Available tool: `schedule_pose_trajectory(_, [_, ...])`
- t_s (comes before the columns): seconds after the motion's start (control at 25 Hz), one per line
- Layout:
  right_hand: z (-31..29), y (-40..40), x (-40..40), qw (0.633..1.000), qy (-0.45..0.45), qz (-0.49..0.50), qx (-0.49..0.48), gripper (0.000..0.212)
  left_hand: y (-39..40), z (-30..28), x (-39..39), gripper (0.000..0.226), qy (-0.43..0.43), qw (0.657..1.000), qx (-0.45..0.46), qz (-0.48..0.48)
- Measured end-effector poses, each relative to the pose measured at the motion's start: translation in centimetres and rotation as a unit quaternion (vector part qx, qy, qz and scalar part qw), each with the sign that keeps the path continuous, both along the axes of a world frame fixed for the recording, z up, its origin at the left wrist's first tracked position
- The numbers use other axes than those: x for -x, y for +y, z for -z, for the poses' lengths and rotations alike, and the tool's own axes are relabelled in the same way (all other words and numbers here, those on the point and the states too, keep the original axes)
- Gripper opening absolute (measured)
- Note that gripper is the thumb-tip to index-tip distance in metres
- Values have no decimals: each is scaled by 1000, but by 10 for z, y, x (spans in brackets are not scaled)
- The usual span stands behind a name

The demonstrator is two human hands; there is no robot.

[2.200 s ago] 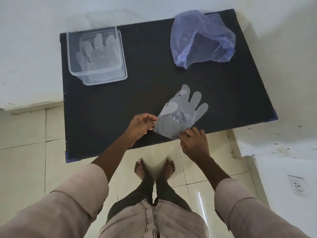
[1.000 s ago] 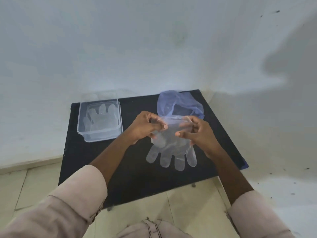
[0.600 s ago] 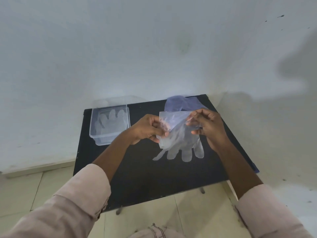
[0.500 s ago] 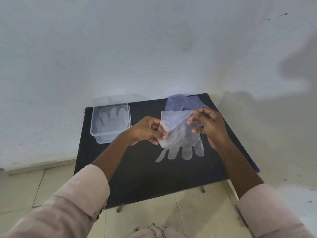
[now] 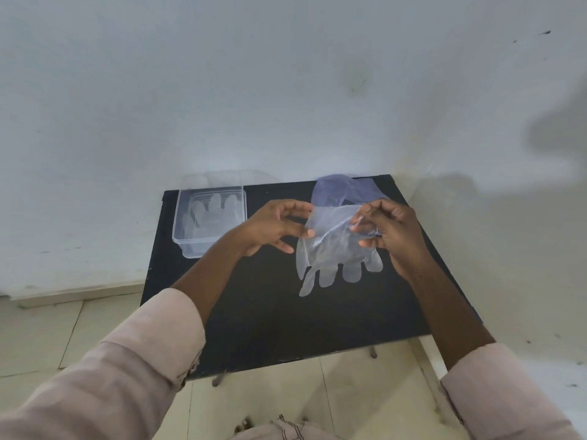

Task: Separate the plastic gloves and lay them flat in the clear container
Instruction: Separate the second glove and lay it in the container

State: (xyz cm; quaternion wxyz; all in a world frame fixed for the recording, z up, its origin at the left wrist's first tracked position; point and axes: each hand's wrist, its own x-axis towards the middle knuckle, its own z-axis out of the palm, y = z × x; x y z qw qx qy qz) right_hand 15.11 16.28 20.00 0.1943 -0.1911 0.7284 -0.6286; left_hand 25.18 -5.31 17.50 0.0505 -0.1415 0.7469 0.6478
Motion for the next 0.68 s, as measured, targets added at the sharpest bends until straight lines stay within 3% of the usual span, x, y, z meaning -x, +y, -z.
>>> schedule_pose_trajectory(0.28, [0,9,18,999,6,-17,-32,19,21,1,35,33,-68,991,-114,30])
schedule_pose_trajectory(0.4, [2,14,35,996,13,-15,-91,22,27,3,44,33,-68,990,-122,5])
schedule_pose_trajectory(0.68, [5,34,50,999,25,-5,-48,14,28,2,56,21,-37,991,-122,-33])
